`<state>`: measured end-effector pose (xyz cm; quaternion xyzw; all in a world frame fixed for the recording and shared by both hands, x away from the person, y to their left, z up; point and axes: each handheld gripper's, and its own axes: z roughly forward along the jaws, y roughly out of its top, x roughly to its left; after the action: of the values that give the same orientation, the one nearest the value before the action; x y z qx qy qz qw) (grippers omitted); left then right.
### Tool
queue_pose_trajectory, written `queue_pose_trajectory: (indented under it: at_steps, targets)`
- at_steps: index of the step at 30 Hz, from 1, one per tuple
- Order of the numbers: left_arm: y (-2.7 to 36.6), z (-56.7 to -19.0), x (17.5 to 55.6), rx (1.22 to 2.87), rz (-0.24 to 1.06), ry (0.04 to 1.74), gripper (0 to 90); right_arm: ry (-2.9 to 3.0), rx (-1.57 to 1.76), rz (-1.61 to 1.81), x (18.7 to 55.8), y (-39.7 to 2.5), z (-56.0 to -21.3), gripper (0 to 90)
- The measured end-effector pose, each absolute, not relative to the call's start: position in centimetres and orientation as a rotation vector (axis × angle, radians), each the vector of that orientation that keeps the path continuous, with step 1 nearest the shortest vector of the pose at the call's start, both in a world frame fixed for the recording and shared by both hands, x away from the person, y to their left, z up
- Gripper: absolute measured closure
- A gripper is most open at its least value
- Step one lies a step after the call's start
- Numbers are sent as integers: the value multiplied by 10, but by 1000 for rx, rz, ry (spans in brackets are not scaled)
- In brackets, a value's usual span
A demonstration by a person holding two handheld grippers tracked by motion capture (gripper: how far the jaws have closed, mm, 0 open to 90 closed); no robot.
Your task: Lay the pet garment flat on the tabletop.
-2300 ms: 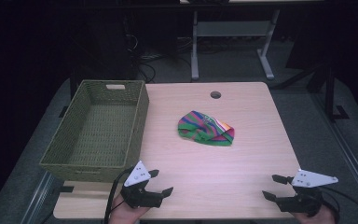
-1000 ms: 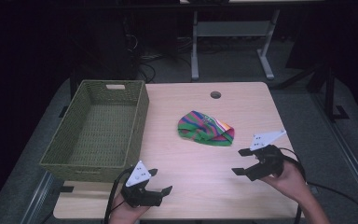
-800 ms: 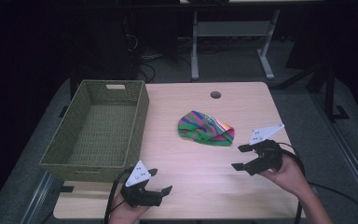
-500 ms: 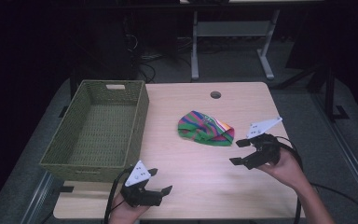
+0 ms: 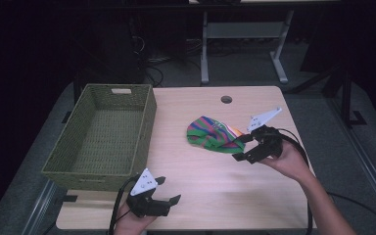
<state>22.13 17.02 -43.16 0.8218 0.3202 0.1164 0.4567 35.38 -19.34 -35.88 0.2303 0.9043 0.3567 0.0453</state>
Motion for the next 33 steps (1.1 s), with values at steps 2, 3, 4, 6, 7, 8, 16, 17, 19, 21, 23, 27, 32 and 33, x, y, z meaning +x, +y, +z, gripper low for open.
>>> queue_pose_trajectory:
  at_steps: [2,3,4,6,7,8,16,17,19,21,23,27,32,33]
  targets:
    - [170,-432,222,2026,282,791,206,2765,695,1073,359,-190,-358,267]
    - [170,-432,222,2026,282,791,206,2765,695,1073,359,-190,-358,267]
    - [170,-432,222,2026,282,793,206,2770,702,1069,366,-186,-359,267]
    - [170,-432,222,2036,291,788,206,2774,715,1064,371,-184,-360,267]
    - [170,-432,222,2036,291,788,206,2772,715,1055,374,-183,-362,267]
    - [170,-431,221,2031,291,786,206,2770,715,1048,377,-181,-363,267]
    - [170,-431,221,2033,291,785,206,2780,743,1041,395,-171,-366,265]
    - [170,-431,221,2032,292,783,206,2783,742,1038,397,-170,-366,264]
    - [170,-431,222,2032,292,781,206,2783,741,1023,402,-167,-367,265]
    - [169,-431,222,2027,288,784,206,2789,749,1012,407,-164,-369,265]
    - [169,-431,223,2028,289,780,205,2788,754,1000,409,-163,-370,265]
    - [168,-431,223,2030,288,774,206,2795,767,972,418,-158,-377,265]
    - [169,-431,223,2023,286,782,206,2803,802,907,428,-149,-390,264]
    - [170,-431,223,2020,283,783,206,2805,802,897,429,-147,-392,265]
